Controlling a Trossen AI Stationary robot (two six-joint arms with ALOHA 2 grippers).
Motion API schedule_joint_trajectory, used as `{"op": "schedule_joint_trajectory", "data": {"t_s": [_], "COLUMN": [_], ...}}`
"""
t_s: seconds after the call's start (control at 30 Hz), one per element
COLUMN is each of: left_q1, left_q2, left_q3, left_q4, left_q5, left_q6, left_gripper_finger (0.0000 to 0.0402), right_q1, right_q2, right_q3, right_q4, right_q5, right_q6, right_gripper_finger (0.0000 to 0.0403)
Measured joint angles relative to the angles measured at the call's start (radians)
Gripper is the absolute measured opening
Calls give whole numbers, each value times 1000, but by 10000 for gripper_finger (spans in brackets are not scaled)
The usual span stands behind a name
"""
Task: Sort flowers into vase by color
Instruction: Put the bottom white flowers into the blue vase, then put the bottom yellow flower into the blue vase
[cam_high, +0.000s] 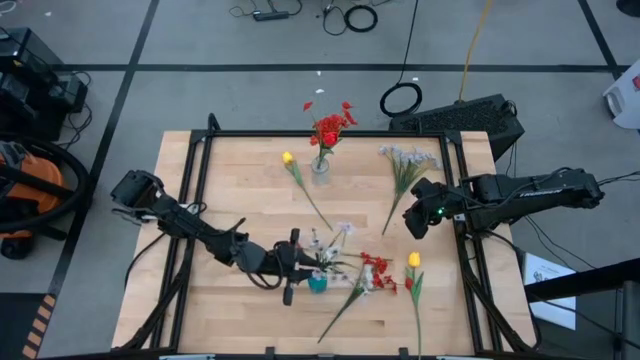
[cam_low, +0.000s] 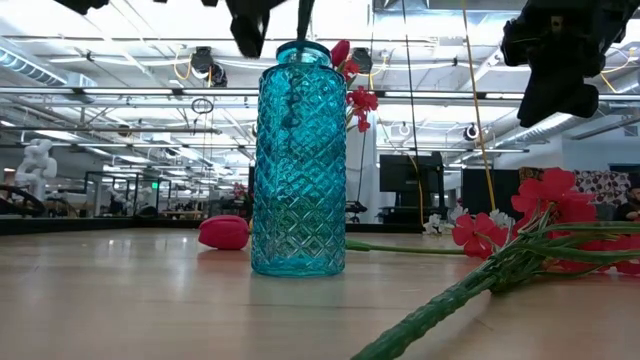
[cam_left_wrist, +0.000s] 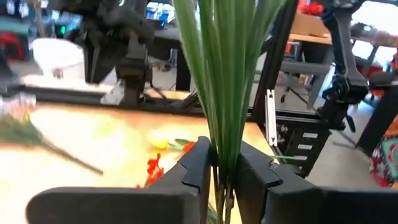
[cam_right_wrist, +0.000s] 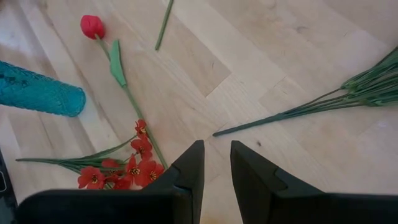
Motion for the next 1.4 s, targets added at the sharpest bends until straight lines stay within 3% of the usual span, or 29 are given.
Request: {"op": "schedule_joint_trajectory", "data": {"t_s": [0.57,0.73,1.0,1.17,1.4], "left_q1": [6,6,8,16,69], "left_q2": [-25,-137,-346,-446,-543], "left_q3": [0,0,0,0,0], "left_q4": [-147,-360,-686,-899,-1322], "left_q5": [21,23,12,-71,-151], "left_q6": [-86,-145,-146,-244,-473], "left_gripper_finger": [212,216,216,216,195], "right_q1": [0,0,0,0,41], "right_q2": [0,0,0,0,75], "right_q3": [0,0,0,0,0], "right_q4": [0,6,15,15,12], "right_q5": [74,80,202,201,138], "right_q6": [62,104,85,183,351], "right_gripper_finger": [70,70,70,68,7]}}
